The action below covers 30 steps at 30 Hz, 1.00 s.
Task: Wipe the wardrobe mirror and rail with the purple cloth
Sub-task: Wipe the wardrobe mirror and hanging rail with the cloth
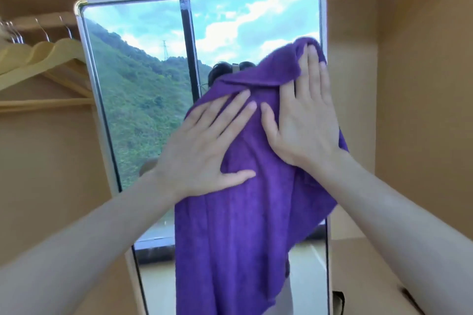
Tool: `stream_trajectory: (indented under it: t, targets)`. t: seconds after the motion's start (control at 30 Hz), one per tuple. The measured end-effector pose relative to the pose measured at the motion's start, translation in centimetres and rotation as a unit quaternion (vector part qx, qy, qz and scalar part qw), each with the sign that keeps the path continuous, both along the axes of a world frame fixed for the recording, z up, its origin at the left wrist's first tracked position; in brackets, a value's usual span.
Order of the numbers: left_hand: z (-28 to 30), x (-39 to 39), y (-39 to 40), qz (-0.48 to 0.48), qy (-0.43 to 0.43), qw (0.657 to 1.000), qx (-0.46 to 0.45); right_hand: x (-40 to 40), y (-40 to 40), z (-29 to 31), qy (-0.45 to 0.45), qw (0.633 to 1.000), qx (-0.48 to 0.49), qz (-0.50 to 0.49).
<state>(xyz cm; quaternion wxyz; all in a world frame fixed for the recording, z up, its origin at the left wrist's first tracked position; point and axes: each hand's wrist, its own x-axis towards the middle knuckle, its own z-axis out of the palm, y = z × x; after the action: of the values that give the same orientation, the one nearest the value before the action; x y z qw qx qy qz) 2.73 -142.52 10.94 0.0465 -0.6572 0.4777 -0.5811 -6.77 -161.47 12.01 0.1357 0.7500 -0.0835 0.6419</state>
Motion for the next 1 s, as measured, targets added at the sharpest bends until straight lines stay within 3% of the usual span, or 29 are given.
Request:
stream_trajectory:
  t: [0.1,0.23,0.8,1.0]
  targets:
    - [3.7,-0.1,-0.8,0.008,-0.008,0.999,-0.031,0.3,0.1,4.2,-0.027,0.999,0.004,-0.018]
    - [3.6,-0.1,-1.3,0.003,-0.009,0.999,-0.048,0.4,0.3,3.5,-0.049,0.999,0.004,-0.013]
    - [-14.5,-0.2,-1.1,-0.015,0.041,0.999,0.027,0.0,0.4,-15.0,0.004,0.999,0.052,-0.008]
    - [-18.2,0.0,-1.1,-0.008,0.027,0.998,0.050,0.3,0.1,-19.2,0.014,0.998,0.058,-0.012]
